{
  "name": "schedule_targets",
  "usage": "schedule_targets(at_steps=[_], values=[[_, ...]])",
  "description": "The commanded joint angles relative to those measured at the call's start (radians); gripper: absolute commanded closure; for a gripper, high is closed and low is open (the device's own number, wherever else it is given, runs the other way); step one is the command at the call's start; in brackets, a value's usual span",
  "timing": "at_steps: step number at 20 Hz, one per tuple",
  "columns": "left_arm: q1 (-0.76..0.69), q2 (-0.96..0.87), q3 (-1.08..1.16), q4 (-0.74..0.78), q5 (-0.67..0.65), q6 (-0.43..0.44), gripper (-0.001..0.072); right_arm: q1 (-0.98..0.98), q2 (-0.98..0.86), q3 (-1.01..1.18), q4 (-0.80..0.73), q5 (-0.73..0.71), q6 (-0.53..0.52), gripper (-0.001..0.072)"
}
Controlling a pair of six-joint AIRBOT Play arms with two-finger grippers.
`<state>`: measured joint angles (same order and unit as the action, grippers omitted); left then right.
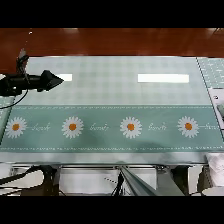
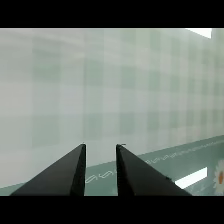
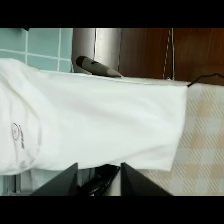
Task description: Fold the shirts.
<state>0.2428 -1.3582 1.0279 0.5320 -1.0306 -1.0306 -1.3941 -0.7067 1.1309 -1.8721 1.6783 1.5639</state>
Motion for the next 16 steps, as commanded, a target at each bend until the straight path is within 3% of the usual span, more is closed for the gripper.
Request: schedule_targets(at_steps=[1,3,4,7,9,11,13,14,15,16], values=[[0.000,0.007,0.043,-0.079,-0.084,0.001,0.0433,0.000,-0.005,0.055,0.178,-0.158,-0.025,0.0397],[0.000,0.008,0.114,-0.119,-0.092,0.001,0.0277,0.000,-0.011,0.123,0.422,-0.354,-0.091,0.0342],[0.000,0.008,0.155,-0.150,-0.092,0.001,0.0239,0.001,-0.020,0.152,0.583,-0.436,-0.135,0.0341],[-0.014,0.008,0.268,-0.158,-0.102,0.016,0.0239,0.111,-0.076,0.180,1.061,-0.513,-0.270,0.0358],[-0.060,0.021,0.336,-0.030,-0.103,0.004,0.0243,0.317,-0.131,0.180,1.151,-0.476,-0.293,0.0383],[-0.148,0.040,0.397,0.276,-0.088,-0.135,0.0244,0.596,-0.187,0.180,1.027,-0.457,-0.306,0.0383],[-0.262,0.046,0.428,0.617,-0.090,-0.303,0.0244,0.887,-0.251,0.180,0.752,-0.454,-0.283,0.0369],[-0.323,0.043,0.428,0.745,-0.106,-0.349,0.0243,1.014,-0.286,0.180,0.611,-0.454,-0.245,0.0312],[-0.378,0.037,0.427,0.827,-0.133,-0.355,0.0203,1.131,-0.325,0.180,0.470,-0.455,-0.191,0.0206],[-0.433,0.029,0.427,0.892,-0.160,-0.359,-0.0010,1.229,-0.365,0.180,0.351,-0.452,-0.148,0.0166]])
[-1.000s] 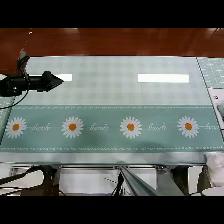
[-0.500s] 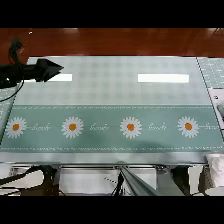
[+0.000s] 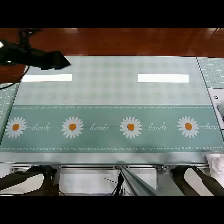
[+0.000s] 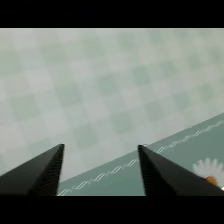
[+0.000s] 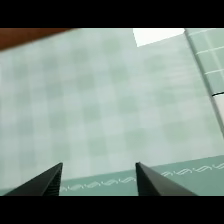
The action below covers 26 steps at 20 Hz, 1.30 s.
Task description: Fold the shirts.
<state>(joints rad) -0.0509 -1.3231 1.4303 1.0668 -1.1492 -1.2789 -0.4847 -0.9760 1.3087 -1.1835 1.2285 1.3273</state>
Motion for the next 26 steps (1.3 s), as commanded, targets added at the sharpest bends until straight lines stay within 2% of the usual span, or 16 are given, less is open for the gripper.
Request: schedule_targets(at_steps=[1,3,4,6,10,26], values=[[-0.191,-0.016,0.024,0.423,-0.063,-0.129,-0.0011,0.391,-0.132,0.002,-0.429,0.005,0.113,0.0166],[-0.267,-0.032,0.024,0.564,-0.085,-0.202,-0.0011,0.478,-0.206,0.002,-0.525,0.037,0.175,0.0167],[-0.290,-0.045,0.024,0.610,-0.087,-0.242,-0.0011,0.492,-0.245,0.002,-0.515,0.055,0.227,0.0170],[-0.301,-0.072,0.024,0.600,-0.095,-0.293,-0.0011,0.490,-0.312,0.002,-0.432,0.091,0.293,0.0170],[-0.295,-0.103,0.024,0.600,-0.112,-0.399,-0.0009,0.491,-0.345,0.001,-0.343,0.050,0.291,0.0170],[-0.296,-0.128,0.024,0.600,-0.112,-0.402,-0.0008,0.491,-0.344,0.001,-0.344,0.024,0.291,0.0170]])
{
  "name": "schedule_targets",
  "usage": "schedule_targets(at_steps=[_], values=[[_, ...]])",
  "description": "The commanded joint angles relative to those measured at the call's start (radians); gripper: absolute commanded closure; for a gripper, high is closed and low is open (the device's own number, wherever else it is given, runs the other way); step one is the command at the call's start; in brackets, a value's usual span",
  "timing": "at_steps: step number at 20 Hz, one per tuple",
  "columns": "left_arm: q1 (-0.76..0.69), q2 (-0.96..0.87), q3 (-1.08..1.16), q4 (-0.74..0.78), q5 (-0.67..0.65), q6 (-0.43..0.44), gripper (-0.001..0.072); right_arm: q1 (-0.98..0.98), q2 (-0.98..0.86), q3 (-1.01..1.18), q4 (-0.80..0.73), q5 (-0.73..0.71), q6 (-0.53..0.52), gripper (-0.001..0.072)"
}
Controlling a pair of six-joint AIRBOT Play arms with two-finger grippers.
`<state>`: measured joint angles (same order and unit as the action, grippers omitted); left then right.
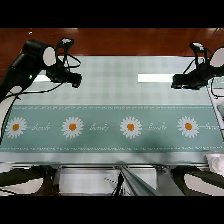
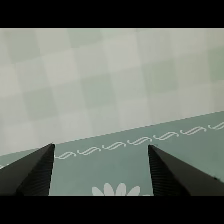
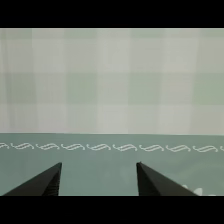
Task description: Fold the shirts.
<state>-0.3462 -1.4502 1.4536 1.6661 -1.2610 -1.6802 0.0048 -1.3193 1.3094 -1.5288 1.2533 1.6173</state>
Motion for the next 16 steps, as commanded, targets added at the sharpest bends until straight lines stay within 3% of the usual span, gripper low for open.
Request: schedule_targets(at_steps=[1,16], values=[[-0.001,-0.001,0.001,0.001,0.000,-0.001,-0.0008,0.001,0.000,0.000,0.001,0.000,0.002,0.0170],[-0.001,-0.020,0.001,0.001,0.000,-0.001,-0.0008,0.001,0.000,0.000,0.001,0.000,0.002,0.0170]])
